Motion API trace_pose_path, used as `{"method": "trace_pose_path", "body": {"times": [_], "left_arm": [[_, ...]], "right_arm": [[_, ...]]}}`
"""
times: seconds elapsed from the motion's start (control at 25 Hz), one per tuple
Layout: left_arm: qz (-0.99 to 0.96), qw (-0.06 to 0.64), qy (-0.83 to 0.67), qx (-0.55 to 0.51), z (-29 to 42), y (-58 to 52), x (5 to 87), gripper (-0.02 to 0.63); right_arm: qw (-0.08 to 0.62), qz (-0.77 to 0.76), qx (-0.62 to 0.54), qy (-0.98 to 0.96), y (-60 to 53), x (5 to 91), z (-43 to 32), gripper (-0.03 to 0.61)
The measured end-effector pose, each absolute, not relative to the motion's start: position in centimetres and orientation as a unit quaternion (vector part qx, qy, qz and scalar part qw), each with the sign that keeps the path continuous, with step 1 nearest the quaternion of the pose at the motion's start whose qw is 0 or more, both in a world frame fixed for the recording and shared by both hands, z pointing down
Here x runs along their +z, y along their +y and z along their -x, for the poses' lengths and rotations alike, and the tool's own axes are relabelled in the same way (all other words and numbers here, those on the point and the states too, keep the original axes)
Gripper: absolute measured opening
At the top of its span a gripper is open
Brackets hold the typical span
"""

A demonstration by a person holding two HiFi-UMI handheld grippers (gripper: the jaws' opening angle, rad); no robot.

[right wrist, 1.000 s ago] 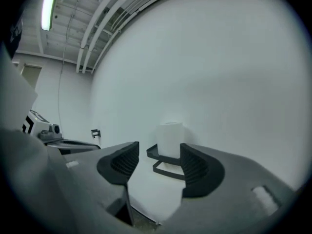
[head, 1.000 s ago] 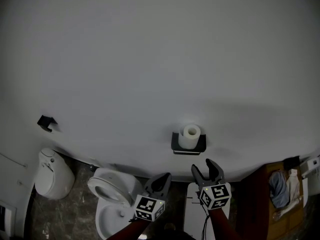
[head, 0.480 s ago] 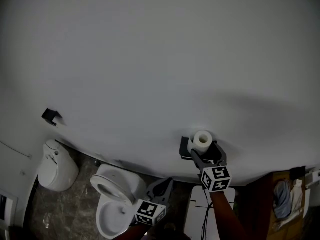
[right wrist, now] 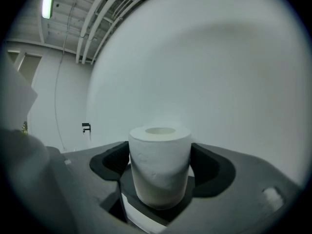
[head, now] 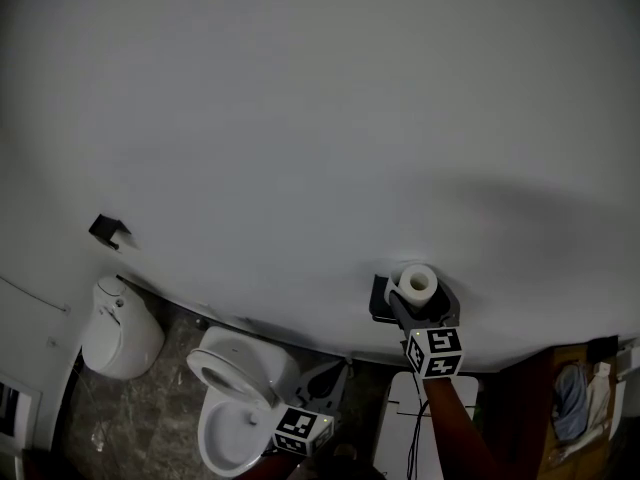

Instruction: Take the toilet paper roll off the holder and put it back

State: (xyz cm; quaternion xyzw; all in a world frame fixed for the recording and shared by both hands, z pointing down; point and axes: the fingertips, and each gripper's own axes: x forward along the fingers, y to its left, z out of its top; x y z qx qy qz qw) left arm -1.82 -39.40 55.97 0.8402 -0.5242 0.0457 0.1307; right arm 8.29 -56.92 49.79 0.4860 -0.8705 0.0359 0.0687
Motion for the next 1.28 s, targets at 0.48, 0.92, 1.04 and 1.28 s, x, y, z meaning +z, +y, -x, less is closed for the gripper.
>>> {"method": "trace_pose_path", "body": {"times": [0.48, 0.92, 1.04, 1.28], "left_arm": [[-0.84, 0.119, -0.529, 0.029, 3.5, -38.8, 54.2, 0.008], [-0.843, 0.108, -0.526, -0.02, 4.1, -35.5, 49.5, 0.008], [-0.845, 0.099, -0.524, -0.027, 4.3, -34.4, 48.2, 0.008], [-0.847, 0.085, -0.524, -0.034, 4.8, -32.0, 47.0, 0.008]], "right_arm": [[0.051, -0.499, 0.026, -0.865, -55.5, 47.8, -8.5, 0.351], [0.025, -0.512, 0.01, -0.859, -47.8, 41.7, -10.2, 0.351], [0.016, -0.517, 0.007, -0.856, -44.7, 39.9, -11.1, 0.351], [0.012, -0.542, -0.009, -0.841, -37.9, 37.7, -14.2, 0.351]]}}
